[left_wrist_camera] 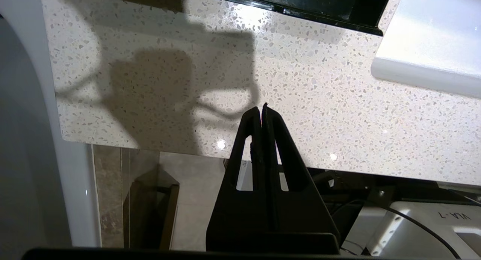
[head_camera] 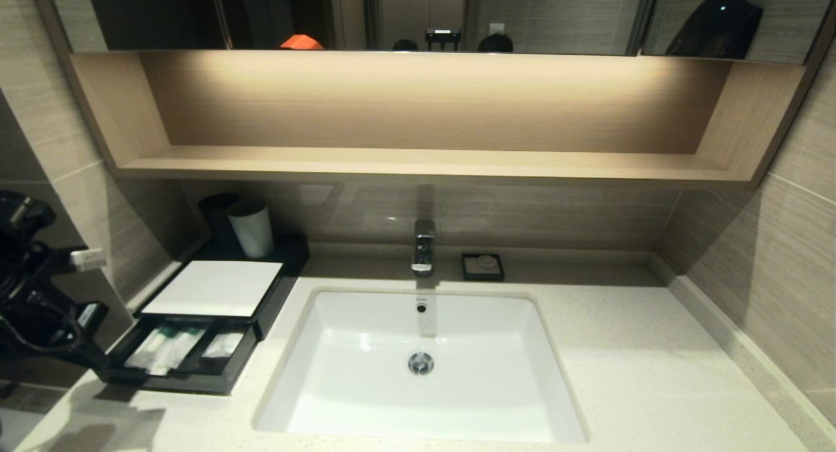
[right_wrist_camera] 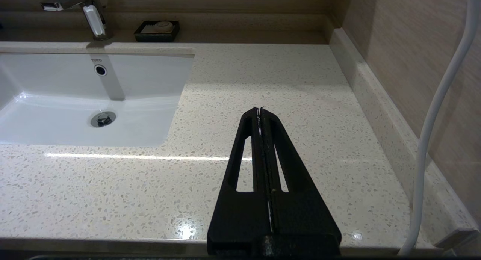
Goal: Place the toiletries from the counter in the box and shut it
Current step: Close the drawer
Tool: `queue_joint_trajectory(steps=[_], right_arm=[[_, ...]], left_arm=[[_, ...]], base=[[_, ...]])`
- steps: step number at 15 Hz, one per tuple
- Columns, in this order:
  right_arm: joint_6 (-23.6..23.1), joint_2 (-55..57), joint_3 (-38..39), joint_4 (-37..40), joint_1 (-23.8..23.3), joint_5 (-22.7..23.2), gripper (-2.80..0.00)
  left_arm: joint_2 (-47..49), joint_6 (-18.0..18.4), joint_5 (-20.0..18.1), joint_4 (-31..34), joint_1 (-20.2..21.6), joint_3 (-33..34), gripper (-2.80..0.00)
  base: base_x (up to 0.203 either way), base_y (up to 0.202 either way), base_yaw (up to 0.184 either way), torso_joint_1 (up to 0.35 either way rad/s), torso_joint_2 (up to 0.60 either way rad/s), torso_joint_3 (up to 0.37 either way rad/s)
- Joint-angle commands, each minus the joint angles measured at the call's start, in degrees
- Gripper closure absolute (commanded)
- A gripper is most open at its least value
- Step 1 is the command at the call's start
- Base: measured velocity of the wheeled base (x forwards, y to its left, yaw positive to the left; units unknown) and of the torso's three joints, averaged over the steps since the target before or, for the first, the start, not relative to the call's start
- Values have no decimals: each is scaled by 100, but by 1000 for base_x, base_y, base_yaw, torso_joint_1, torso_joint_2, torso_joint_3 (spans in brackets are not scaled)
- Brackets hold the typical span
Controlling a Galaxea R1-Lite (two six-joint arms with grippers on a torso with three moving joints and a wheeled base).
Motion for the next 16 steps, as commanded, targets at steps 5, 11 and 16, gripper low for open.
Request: queue_joint_trajectory(steps=[5,11,16], right_arm=[[0,0,1,0,0,-2,0],[0,0,1,0,0,6,0],[0,0,1,0,0,-2,0]], left_arm=[[-21,27,15,-1031,6,1024,0],[68,29,19,-1887,6,1677,0],[220,46,20,-2599,-2,2002,0]], base=[[0,0,0,0,0,0],[0,0,0,0,0,0],[0,0,0,0,0,0]])
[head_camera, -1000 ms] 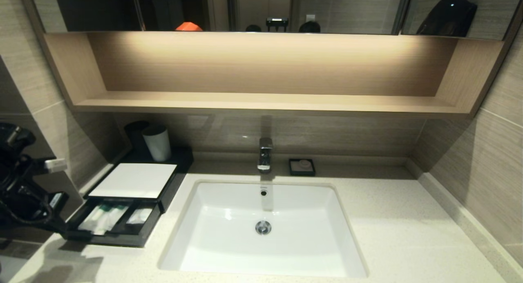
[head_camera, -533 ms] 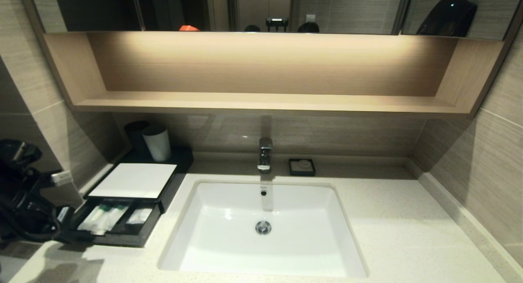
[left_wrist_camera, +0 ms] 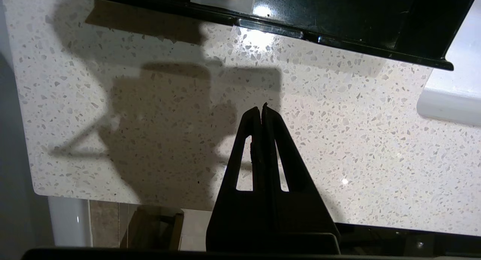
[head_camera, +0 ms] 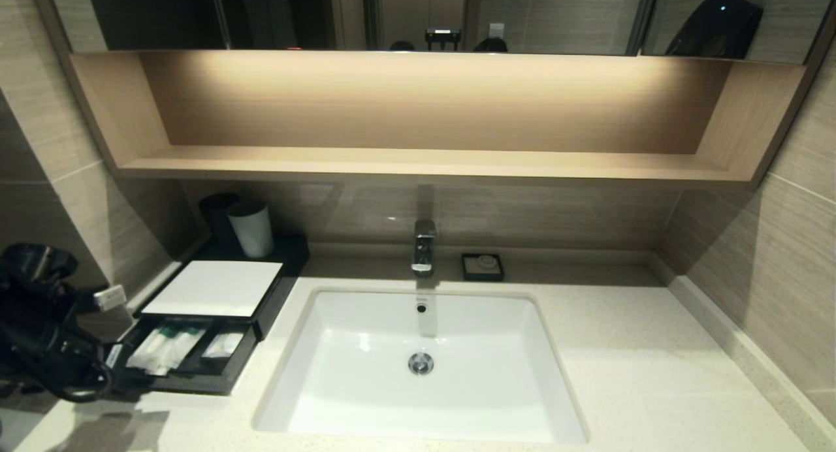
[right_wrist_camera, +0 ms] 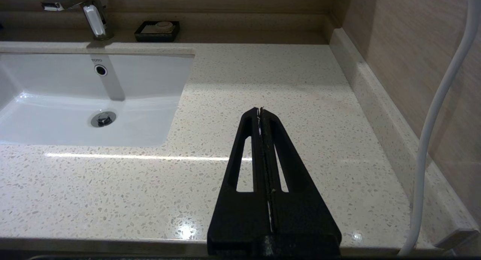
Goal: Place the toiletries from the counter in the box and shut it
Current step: Close the drawer
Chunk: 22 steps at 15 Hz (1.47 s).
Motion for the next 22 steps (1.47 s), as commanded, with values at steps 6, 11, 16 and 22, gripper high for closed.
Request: queue_joint_trajectory(steps=[6,11,16,22], right_arm=[[0,0,1,0,0,6,0],[0,0,1,0,0,-2,0],[0,0,1,0,0,-2,0],[0,0,1,0,0,-2,0]], left_arm=[[353,11,2,-435,0,235,0],[553,19,-1,-761,0,283,0],[752,11,-7,-1015,-26,292,0],[884,20,-7,-1209,-62,178,0]], base=[[0,0,0,0,0,0],[0,0,0,0,0,0],[0,0,0,0,0,0],[0,0,0,0,0,0]])
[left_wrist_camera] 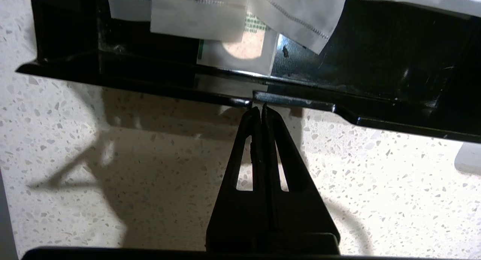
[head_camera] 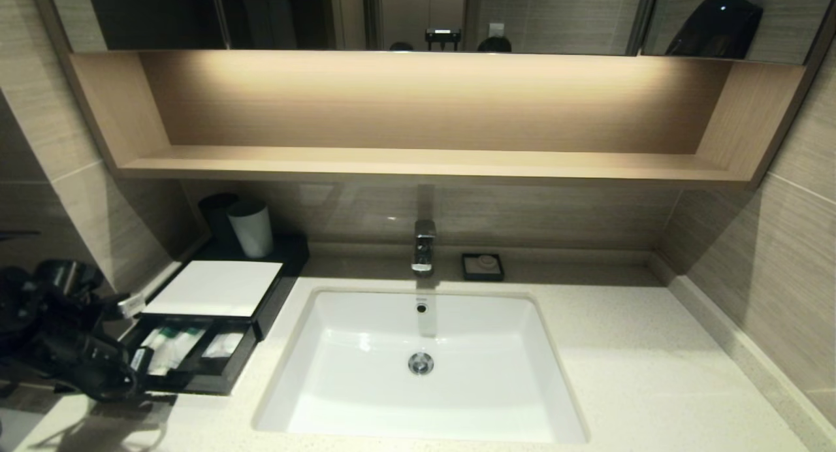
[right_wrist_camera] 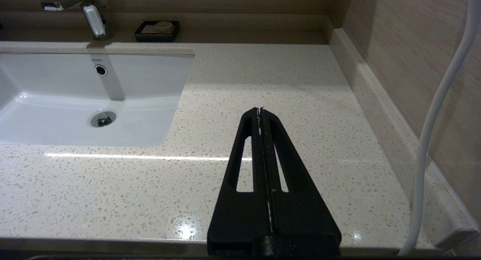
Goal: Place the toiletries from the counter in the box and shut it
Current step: Close the drawer
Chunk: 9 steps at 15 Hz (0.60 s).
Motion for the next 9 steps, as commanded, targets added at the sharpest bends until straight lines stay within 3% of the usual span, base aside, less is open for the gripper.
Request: queue_joint_trajectory(steps=[1,9], right_arm=[[0,0,1,0,0,-2,0],[0,0,1,0,0,-2,0]], left_arm=[[80,9,-3,-91,-37,-9,0],[151,-44,32,-115,-167,-177,0]], base=[[0,0,0,0,0,0],[0,0,0,0,0,0]])
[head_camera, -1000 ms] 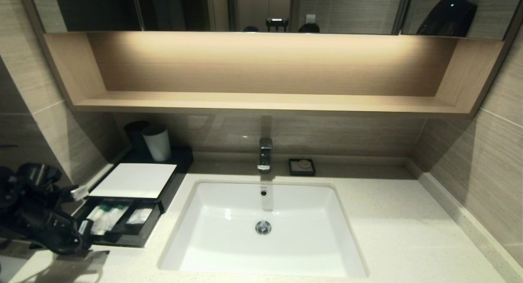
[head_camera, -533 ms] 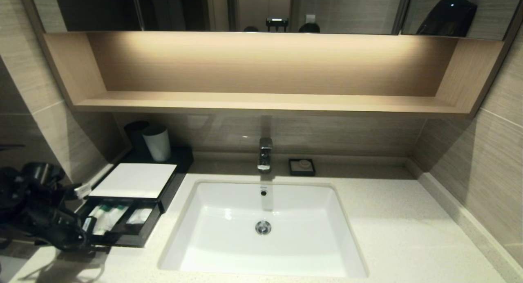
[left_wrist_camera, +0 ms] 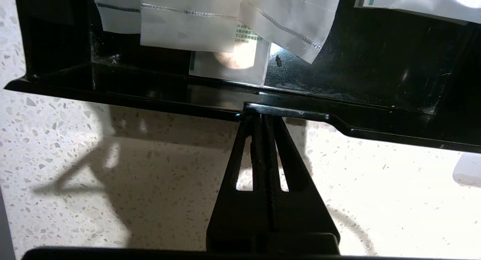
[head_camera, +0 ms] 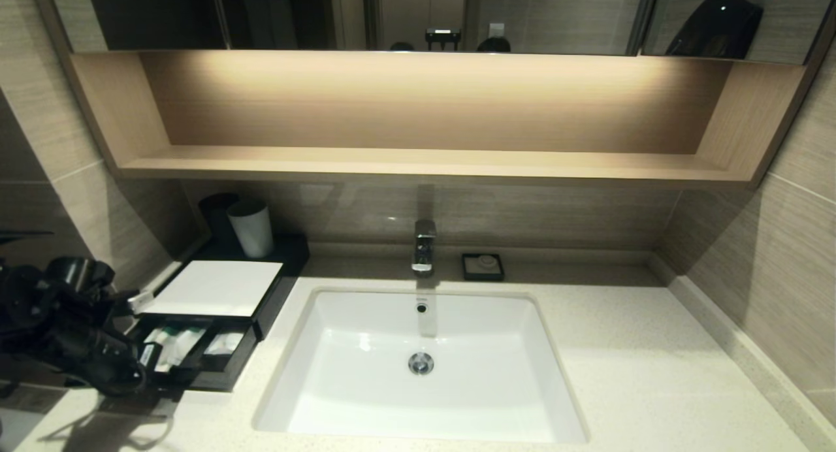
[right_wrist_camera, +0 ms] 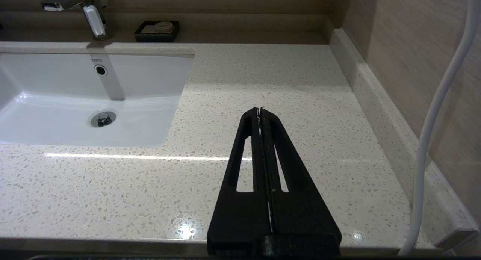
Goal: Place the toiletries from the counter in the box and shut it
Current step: Close the drawer
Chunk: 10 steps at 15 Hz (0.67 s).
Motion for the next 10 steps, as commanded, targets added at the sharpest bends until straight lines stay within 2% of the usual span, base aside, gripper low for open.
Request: queue_joint_trajectory(steps=[1,10], right_arm=[[0,0,1,1,0,-3,0],[0,0,1,1,0,-3,0]], left_arm=[[46,5,-12,2,1,-76,0],[303,-14,-21,2,-45,-404,0]], base=[[0,0,0,0,0,0],[0,0,0,0,0,0]])
